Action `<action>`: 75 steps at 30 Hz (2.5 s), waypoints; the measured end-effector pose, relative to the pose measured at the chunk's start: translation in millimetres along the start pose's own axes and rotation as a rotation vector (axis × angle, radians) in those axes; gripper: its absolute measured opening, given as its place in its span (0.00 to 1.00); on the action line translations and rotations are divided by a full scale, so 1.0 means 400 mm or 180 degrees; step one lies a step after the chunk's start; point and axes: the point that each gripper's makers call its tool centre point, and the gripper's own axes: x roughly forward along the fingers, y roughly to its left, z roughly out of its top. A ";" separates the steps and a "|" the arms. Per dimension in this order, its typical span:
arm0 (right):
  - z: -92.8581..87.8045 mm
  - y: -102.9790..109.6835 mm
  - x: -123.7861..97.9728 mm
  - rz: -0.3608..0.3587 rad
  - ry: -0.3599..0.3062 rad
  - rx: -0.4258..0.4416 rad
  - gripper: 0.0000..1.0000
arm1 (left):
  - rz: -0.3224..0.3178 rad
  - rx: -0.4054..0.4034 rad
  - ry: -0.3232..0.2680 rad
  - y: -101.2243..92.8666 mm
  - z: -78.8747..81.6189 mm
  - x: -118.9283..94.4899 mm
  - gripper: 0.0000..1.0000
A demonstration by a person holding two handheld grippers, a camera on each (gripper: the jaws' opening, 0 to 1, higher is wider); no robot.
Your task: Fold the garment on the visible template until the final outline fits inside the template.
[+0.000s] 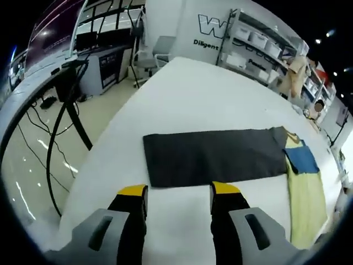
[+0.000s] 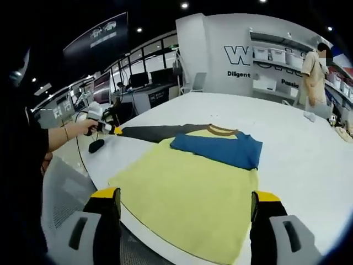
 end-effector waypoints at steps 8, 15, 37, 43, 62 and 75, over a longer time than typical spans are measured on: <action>0.004 0.000 -0.006 0.0009 -0.0011 -0.0012 0.96 | 0.0130 0.0010 0.0070 0.021 -0.006 0.026 0.36; 0.000 -0.001 -0.018 0.0023 0.0010 -0.0037 0.98 | 0.0360 -0.0084 0.0075 0.050 -0.013 0.027 0.18; -0.001 -0.011 -0.022 -0.0049 0.0078 -0.0107 0.99 | 0.0269 0.0486 -0.0034 -0.053 0.059 0.008 0.07; -0.014 -0.002 -0.017 0.0002 0.0152 -0.0149 0.99 | 0.0026 0.0616 -0.0120 -0.148 0.100 -0.033 0.07; -0.050 0.003 -0.021 0.0033 0.0291 -0.0239 0.99 | -0.1017 0.0915 -0.0374 -0.538 0.224 -0.099 0.07; -0.059 -0.003 -0.025 -0.0021 0.0333 -0.0243 0.99 | -0.1642 0.1145 -0.0445 -0.826 0.270 -0.104 0.07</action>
